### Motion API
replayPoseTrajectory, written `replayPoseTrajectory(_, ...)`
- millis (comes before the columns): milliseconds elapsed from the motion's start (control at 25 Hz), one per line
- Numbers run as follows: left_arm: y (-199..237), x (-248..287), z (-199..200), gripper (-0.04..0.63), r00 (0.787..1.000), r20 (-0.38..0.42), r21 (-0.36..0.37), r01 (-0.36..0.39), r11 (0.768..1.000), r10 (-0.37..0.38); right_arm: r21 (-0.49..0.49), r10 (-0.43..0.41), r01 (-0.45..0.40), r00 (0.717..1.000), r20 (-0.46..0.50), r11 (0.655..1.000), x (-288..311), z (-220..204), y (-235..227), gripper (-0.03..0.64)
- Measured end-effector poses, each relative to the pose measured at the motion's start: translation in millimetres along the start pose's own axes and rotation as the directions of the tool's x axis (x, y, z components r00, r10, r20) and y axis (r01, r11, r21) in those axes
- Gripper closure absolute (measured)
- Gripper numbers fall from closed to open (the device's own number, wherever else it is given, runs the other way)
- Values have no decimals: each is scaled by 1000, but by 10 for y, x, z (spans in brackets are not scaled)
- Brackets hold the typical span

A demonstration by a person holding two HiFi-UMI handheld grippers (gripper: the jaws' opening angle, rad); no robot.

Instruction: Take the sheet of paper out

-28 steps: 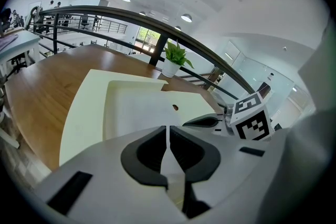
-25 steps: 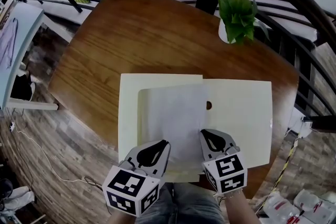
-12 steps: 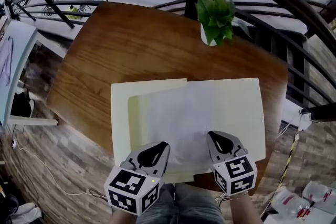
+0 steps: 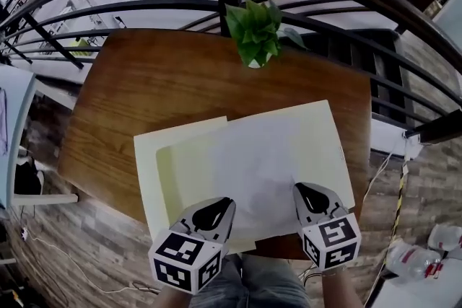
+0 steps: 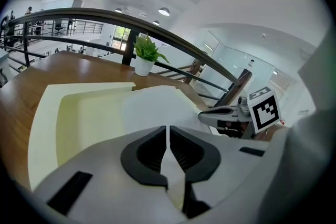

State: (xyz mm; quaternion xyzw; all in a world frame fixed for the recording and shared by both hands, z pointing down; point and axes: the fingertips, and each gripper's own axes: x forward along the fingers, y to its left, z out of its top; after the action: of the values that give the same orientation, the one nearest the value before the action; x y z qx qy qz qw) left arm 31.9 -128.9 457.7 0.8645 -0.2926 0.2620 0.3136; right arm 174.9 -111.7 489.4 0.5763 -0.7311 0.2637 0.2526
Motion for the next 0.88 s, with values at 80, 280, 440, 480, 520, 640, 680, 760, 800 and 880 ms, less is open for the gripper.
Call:
replayPoseTrajectory(80, -73, 40, 21, 563, 1000, -5, 17, 22, 1000, -21, 11, -26, 26, 1000, 5, 1000, -87, -28, -73, 589)
replayPoseTrajectory(280, -246, 149, 80, 563, 998, -20, 61, 66, 996, -65, 43, -94, 94, 995, 20, 995, -287, -78, -266, 589)
replayPoseTrajectory(440, -353, 197, 116, 563, 995, -29, 91, 95, 991, -93, 66, -152, 150, 988, 32, 986, -440, -106, -404, 589)
replayPoseTrajectory(480, -380, 207, 122, 563, 994, -33, 98, 103, 990, -100, 73, -165, 162, 986, 35, 984, -479, -114, -437, 589)
replayPoseTrajectory(520, -407, 217, 125, 563, 994, -36, 105, 110, 988, -106, 82, -178, 174, 983, 38, 981, -519, -123, -468, 589)
replayPoseTrajectory(640, -470, 237, 135, 563, 991, -44, 124, 129, 984, -125, 104, -214, 208, 976, 50, 973, -635, -137, -540, 589)
replayPoseTrajectory(680, -489, 238, 139, 563, 991, -45, 129, 134, 982, -130, 108, -224, 217, 973, 55, 970, -671, -139, -555, 589)
replayPoseTrajectory(760, -522, 235, 150, 563, 989, -45, 140, 143, 980, -138, 117, -241, 233, 968, 63, 965, -739, -142, -581, 589)
replayPoseTrajectory(800, -535, 232, 160, 563, 989, -44, 145, 146, 979, -141, 123, -249, 240, 966, 67, 963, -770, -139, -592, 589)
replayPoseTrajectory(880, -554, 230, 183, 563, 988, -43, 153, 153, 976, -148, 139, -265, 253, 961, 77, 957, -830, -130, -614, 589)
